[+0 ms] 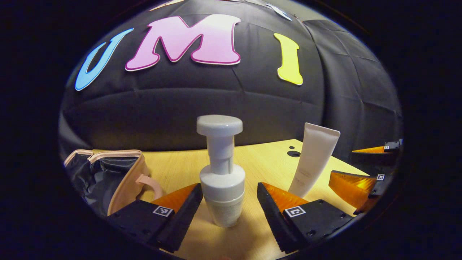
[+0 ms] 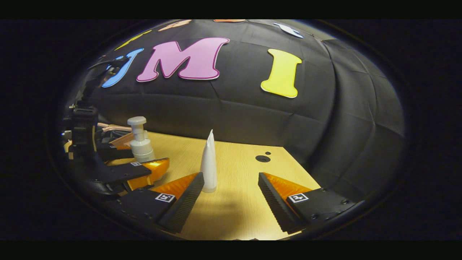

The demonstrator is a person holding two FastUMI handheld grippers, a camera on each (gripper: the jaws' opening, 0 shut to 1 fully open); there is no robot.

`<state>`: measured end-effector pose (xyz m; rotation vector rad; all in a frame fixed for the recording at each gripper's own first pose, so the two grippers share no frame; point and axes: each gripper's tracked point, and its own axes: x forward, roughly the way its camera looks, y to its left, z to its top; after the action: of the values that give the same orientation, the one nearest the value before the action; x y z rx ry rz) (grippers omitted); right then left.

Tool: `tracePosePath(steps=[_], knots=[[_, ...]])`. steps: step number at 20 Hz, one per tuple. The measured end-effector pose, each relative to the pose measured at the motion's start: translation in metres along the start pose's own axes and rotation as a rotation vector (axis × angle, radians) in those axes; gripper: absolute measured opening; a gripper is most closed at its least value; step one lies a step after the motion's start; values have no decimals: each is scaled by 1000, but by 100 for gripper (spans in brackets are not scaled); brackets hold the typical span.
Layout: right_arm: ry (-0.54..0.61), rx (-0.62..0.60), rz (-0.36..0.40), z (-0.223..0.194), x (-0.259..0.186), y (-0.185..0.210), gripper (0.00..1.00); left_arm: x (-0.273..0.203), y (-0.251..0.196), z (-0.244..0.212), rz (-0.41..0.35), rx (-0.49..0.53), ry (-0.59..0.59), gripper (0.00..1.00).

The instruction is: First open the suitcase, pack the skin care products into it, and then close the suitcase.

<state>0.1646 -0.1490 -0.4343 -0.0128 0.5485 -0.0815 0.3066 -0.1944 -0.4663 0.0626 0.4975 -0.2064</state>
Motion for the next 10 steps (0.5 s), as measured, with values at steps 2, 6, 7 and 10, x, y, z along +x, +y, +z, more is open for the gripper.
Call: tracePosePath(steps=[2,6,7,10], knots=[[12,4,-1,-4,7,4,97,13,0,-1,-1,-7,13,96],[30,13,16,-11,15,14,97,23,6,-11,17,18,46,88],[31,16,24,-12,17,18,97,32,5,-14,20,6,39,77],[28,18,56,-15,25,30,97,24,7,-12,20,2,51,65]])
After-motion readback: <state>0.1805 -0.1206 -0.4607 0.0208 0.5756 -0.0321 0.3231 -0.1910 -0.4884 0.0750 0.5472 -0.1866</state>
